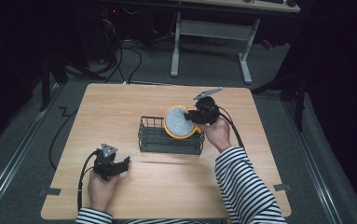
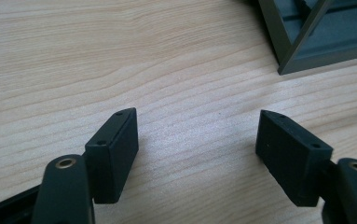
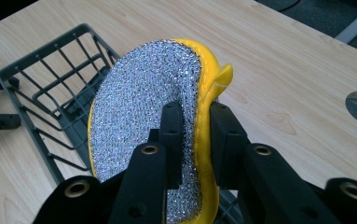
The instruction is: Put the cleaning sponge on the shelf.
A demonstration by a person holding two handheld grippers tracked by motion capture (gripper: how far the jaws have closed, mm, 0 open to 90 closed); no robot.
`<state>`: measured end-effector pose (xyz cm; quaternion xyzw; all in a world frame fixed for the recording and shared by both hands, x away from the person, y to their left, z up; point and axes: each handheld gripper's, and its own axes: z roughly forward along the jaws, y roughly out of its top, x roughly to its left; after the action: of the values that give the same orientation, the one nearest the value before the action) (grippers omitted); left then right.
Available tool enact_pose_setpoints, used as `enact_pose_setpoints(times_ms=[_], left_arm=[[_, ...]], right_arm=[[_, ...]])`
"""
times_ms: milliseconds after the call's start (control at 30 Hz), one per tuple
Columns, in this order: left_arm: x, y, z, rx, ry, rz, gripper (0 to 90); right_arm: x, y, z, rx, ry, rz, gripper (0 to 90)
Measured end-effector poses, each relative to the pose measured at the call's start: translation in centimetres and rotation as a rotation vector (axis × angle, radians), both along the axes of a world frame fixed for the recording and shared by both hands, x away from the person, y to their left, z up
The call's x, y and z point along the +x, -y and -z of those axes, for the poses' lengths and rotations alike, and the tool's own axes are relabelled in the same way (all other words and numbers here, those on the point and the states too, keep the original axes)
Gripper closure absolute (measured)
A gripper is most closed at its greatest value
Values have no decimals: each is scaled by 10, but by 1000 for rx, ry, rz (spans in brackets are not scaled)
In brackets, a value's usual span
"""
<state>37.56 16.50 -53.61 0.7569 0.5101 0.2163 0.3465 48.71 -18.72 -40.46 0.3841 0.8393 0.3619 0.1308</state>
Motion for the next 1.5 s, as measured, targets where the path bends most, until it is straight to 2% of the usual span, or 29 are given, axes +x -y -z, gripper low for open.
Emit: enact_pose_setpoints(times_ms=[633,767,1000,1100,1133,1233,1500], left_arm=[[0,1,0,6,1,0,304],[0,1,0,8,2,-1,305],[1,0,0,-5,-1,0,309],[1,0,0,1,1,-2,306],[0,1,0,3,2,-2,306],[0,0,0,2,1,-2,304],[0,1,0,2,1,-1,307]], right_arm=[[-8,4,16,-1,-25,-35,768],[-11,2,18,-20,-27,-40,763],[-9,4,16,-16,-49,-43,696],[-12,7,15,-26,-47,-26,607],[-12,7,15,-26,-47,-26,607],[-16,11,15,-10,-31,-3,468],[-23,20,11,25,2,35,431]])
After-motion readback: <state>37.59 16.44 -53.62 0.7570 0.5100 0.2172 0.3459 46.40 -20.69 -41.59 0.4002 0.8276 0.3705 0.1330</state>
